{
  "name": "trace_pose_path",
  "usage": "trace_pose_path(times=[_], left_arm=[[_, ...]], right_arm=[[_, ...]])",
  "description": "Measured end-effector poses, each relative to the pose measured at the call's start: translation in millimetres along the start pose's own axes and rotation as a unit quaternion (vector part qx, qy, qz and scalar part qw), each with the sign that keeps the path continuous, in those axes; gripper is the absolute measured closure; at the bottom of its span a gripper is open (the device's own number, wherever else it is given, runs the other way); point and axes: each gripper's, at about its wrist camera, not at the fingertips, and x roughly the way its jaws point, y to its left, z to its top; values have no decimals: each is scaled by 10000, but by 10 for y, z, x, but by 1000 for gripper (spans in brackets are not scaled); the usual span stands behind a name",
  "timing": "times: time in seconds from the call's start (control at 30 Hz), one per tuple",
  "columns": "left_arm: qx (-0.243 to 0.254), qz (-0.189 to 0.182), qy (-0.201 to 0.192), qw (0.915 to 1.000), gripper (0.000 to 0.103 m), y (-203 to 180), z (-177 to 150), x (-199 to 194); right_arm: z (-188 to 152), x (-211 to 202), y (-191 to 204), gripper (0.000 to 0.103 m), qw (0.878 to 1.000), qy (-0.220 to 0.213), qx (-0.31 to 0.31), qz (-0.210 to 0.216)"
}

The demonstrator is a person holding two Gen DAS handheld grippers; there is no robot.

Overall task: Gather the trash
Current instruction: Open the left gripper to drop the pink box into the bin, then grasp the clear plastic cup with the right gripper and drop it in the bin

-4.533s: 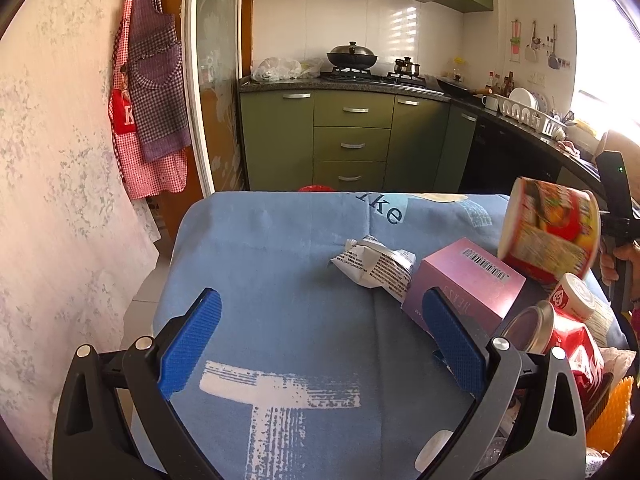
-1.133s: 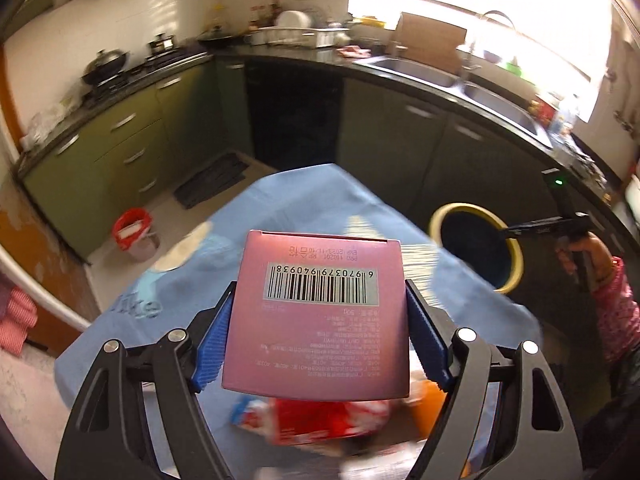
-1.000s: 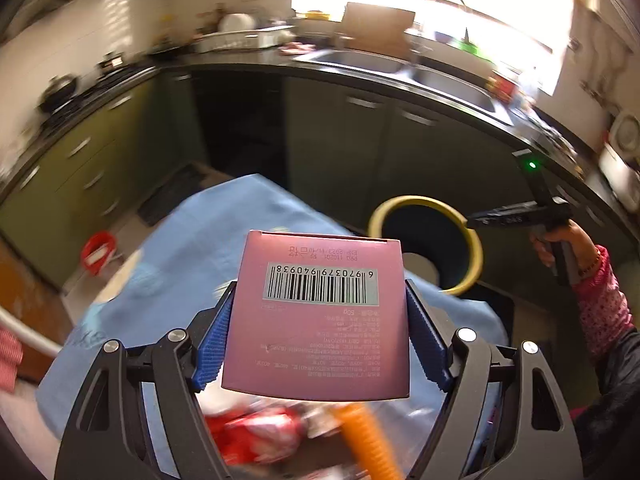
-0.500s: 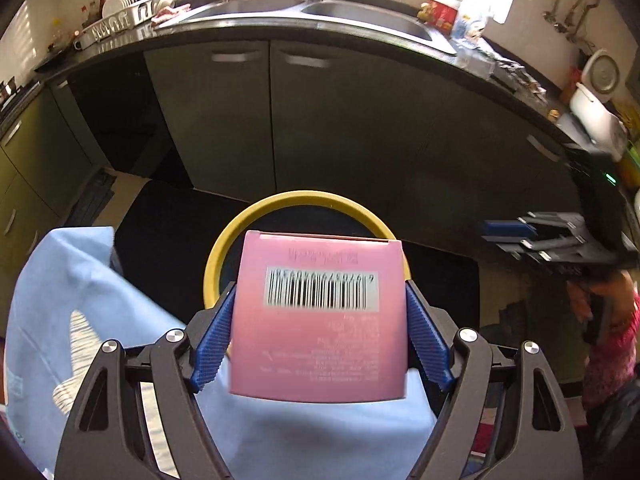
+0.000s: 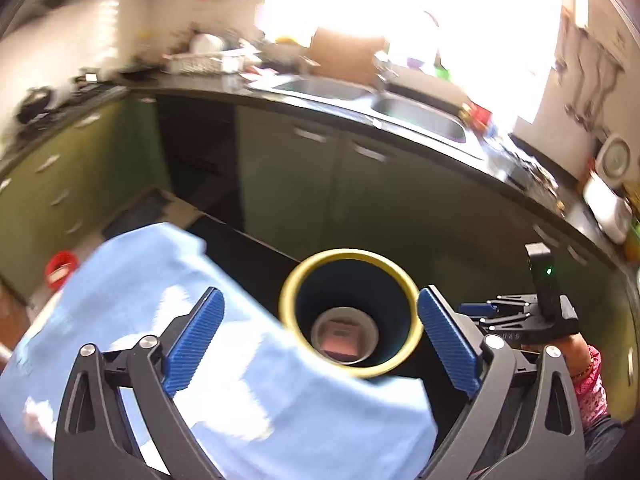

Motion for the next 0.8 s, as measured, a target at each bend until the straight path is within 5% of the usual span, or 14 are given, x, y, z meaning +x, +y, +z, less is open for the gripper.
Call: trace_pose_path(times=[0.2, 0.43, 0.67, 0.8], left_arm=[[-566, 835, -464, 9938, 5, 585, -695, -1065], [-1057, 1665, -827, 9769, 5, 944, -1652, -1839], [-1835, 1892, -880, 9606, 5, 1140, -2446, -2093], [-2226, 2254, -966, 9436, 5, 1225, -2817, -2146]], right_arm=[[-140, 24, 909, 59, 9936, 6, -1029, 461], [-707, -104, 2002, 59, 9647, -300, -2340, 1168], [-1103, 274, 2598, 63, 9511, -341, -2890, 1032], [-1213, 472, 2690, 77, 9535, -463, -2852, 854]])
